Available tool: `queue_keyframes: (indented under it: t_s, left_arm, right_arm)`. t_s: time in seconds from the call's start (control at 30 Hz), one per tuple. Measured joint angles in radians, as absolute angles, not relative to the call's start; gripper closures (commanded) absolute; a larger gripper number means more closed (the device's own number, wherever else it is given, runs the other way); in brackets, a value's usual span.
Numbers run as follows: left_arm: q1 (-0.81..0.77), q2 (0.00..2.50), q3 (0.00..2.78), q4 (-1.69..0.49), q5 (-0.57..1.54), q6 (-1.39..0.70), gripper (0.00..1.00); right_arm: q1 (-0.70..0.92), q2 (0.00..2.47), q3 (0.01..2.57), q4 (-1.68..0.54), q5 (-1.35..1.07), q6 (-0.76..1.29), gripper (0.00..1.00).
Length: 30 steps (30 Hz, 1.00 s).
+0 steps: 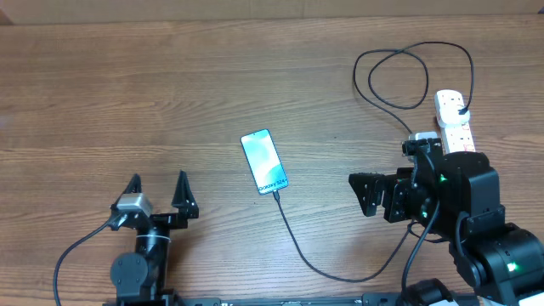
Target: Plug charger to phone and switch on socket
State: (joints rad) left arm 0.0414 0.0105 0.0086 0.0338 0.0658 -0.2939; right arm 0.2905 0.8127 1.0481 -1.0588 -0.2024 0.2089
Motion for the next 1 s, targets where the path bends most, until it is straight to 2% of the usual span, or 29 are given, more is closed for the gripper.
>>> queue_keyframes:
  t_s: [0.1,1.0]
  left_arm:
    - [0.041,0.01,0.008,-0.07,0.06,-0.297,0.0]
    - [0.041,0.01,0.008,-0.072,0.055,-0.289,0.01]
  right_arm:
    - [0.29,0.813,1.048,-1.059,-0.202,0.209,0.0]
    - [0.29,0.813,1.048,-1.059,-0.202,0.209,0.0]
